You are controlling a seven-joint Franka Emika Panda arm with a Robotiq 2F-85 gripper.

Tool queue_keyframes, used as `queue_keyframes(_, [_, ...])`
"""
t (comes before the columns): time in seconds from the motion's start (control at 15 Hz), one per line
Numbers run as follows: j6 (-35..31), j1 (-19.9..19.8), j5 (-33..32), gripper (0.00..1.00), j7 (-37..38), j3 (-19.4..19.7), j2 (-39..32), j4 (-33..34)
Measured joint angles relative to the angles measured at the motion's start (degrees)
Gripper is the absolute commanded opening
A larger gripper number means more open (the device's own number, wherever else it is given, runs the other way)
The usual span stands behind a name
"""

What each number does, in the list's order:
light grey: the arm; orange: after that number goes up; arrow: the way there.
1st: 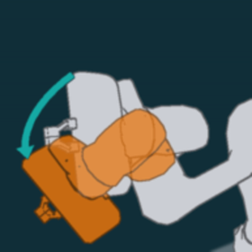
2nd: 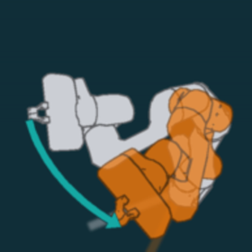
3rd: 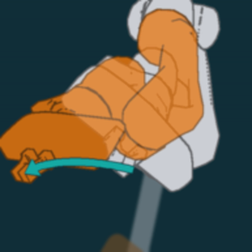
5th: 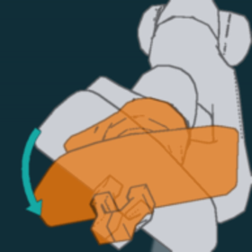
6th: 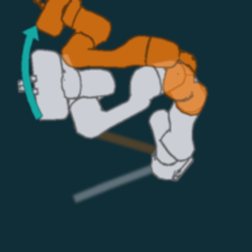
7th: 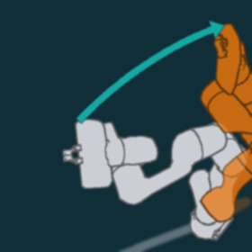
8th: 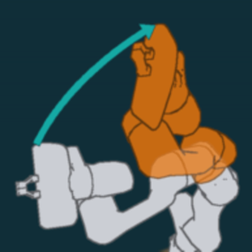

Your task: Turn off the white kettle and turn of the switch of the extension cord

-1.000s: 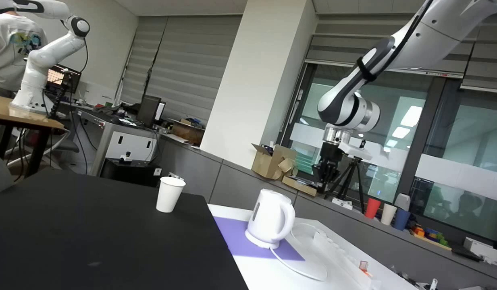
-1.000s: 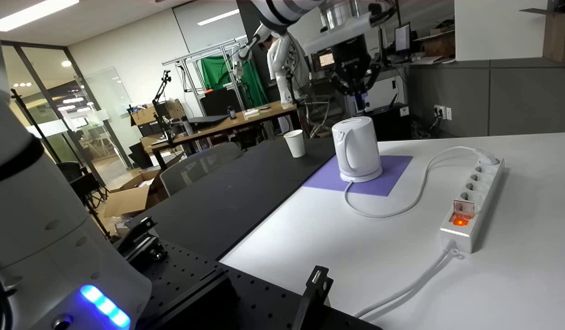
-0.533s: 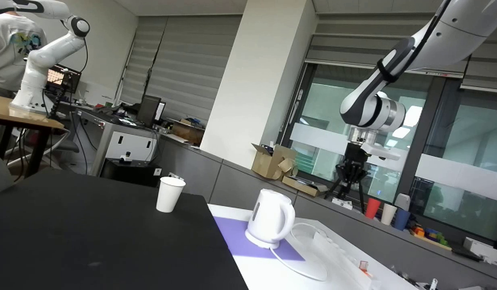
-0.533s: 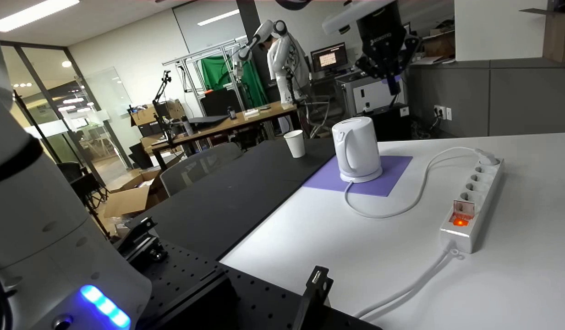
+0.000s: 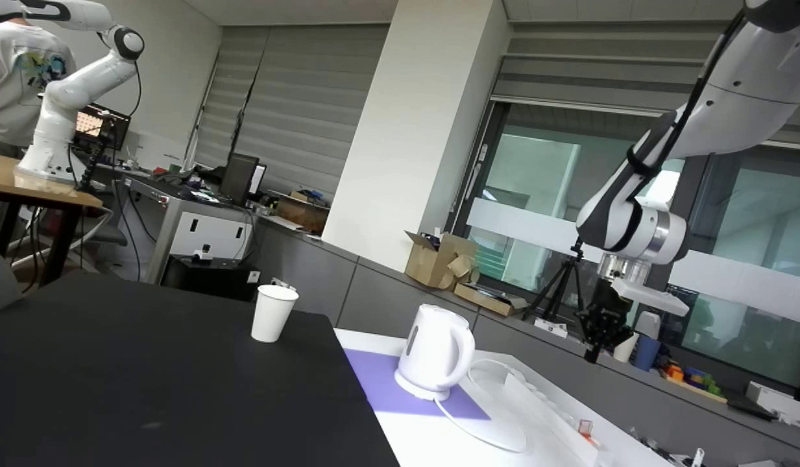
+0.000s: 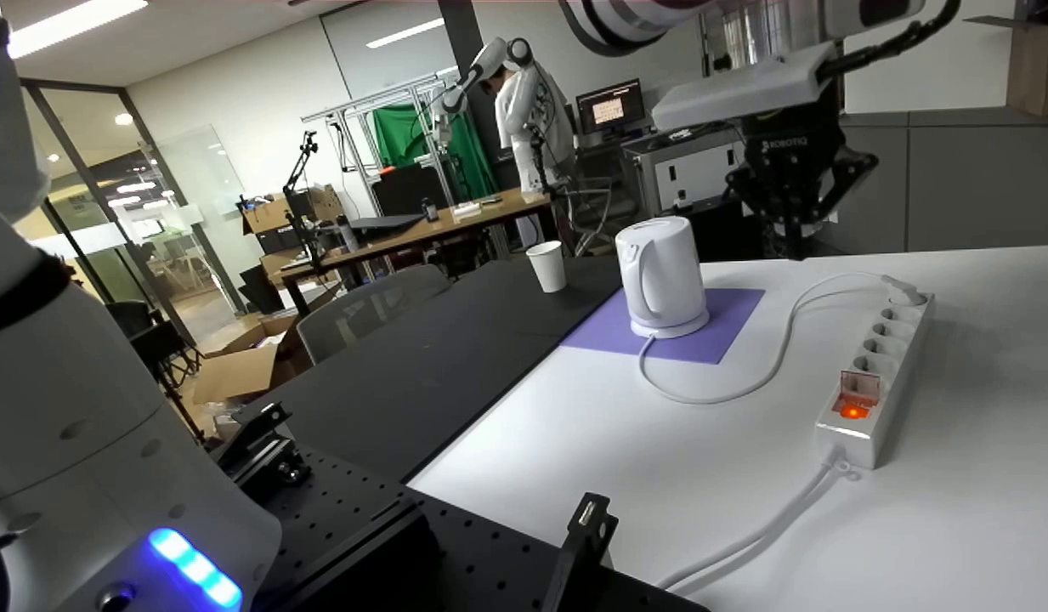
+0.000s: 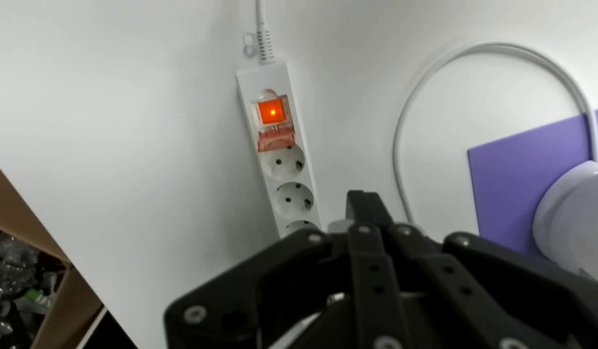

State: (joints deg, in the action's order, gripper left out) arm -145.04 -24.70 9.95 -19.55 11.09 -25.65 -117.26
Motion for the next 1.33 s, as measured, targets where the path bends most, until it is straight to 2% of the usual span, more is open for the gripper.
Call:
queue_keyframes(0.33, [-3.6, -5.0, 2.4, 0.0, -4.2, -1.8, -6.7, 0.4])
queue_keyframes(0.6, [-1.9, -8.7, 2.1, 0.01, -8.7, -3.9, -11.0, 2.4])
queue_keyframes(0.8, [0.2, -9.2, 1.8, 0.01, -8.7, -3.9, -12.5, 4.1])
queue_keyframes(1.33, [0.3, -9.2, 1.4, 0.0, -8.8, -4.0, -12.7, 4.5])
